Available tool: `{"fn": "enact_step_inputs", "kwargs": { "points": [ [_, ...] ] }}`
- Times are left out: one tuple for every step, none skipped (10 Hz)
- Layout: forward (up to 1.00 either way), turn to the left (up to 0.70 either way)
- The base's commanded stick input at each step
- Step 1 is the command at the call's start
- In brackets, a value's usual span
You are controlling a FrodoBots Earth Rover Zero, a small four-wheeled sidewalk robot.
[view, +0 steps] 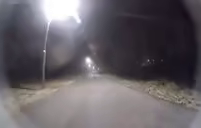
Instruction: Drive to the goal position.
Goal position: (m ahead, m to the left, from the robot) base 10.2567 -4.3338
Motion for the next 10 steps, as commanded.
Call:
{"fn": "enact_step_inputs", "kwargs": {
  "points": [
    [1.00,0.04],
    [1.00,0.04],
    [1.00,0.04],
    [1.00,0.05],
    [1.00,0.08],
    [1.00,0.08],
    [1.00,0.08],
    [1.00,0.07],
    [1.00,0.07],
    [1.00,0.07]
  ]
}}
